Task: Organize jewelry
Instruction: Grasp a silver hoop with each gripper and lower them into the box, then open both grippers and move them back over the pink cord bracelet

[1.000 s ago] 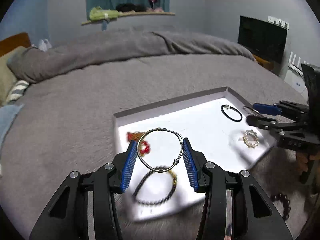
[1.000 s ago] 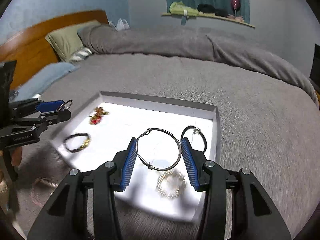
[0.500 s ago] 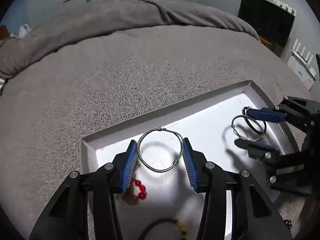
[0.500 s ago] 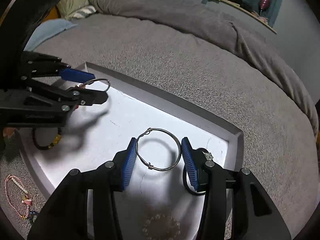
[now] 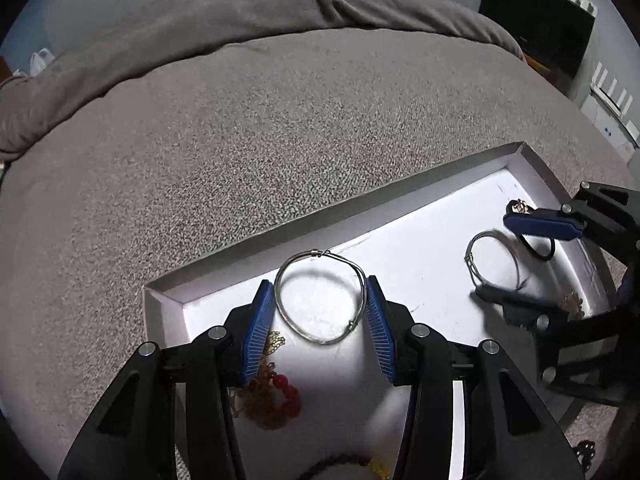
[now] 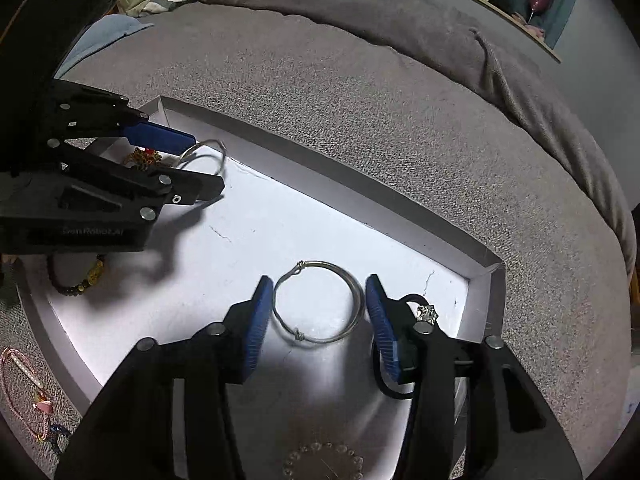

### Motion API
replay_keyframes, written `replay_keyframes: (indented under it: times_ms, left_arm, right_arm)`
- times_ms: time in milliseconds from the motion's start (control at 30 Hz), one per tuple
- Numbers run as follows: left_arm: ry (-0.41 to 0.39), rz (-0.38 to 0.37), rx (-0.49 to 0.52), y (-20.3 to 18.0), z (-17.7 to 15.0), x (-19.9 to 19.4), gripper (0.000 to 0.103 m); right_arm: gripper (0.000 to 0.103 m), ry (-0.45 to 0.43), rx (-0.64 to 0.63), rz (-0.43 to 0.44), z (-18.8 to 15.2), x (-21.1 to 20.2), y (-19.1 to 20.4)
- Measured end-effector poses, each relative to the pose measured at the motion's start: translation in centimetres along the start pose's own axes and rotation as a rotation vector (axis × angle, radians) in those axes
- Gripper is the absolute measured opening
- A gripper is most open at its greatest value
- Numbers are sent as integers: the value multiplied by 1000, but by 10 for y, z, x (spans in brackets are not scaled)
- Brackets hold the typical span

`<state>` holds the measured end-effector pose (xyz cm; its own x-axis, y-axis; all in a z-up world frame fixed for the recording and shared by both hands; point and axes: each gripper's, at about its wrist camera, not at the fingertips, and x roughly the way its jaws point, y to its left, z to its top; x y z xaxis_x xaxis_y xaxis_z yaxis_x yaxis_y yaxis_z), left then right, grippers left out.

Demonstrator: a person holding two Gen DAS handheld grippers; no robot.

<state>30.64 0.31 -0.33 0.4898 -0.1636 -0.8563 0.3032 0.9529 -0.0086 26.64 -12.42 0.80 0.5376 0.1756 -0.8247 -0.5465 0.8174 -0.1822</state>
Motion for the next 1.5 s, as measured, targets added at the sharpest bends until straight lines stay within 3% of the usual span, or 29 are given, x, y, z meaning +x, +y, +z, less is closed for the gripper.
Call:
replay_keyframes:
  times_ms: [33, 200, 367, 400, 467, 600, 800, 1233, 1500]
  left_arm:
    - [-7, -1, -3, 0, 0, -1, 49]
    - [-59, -10, -26, 2, -6, -22, 50]
    - [-126, -5, -48, 0, -19, -62, 62]
    - [-143, -3, -48, -1, -24, -73, 63]
    - [-174, 16, -56, -4, -34, -89, 77]
    - [-261, 53, -56, -20, -66, -125, 79]
    - [-290, 77, -38, -45, -112, -150, 81]
    - [-354, 97, -186, -51, -197, -159, 85]
    - [-353, 115, -164, -56, -220, -156, 85]
  right_arm:
    - [64, -9, 2, 3, 0, -2, 0]
    - [67, -29, 33, 9, -7, -19, -7]
    - [74, -76, 75, 24, -28, -59, -11]
    - [75, -90, 83, 33, -35, -70, -11]
    - [76, -116, 103, 45, -48, -90, -10]
    - [77, -186, 150, 75, -75, -125, -6]
    - [81, -242, 215, 109, -109, -155, 2]
    - [87, -284, 251, 89, -163, -162, 30]
    - [87, -256, 246, 102, -179, -143, 38]
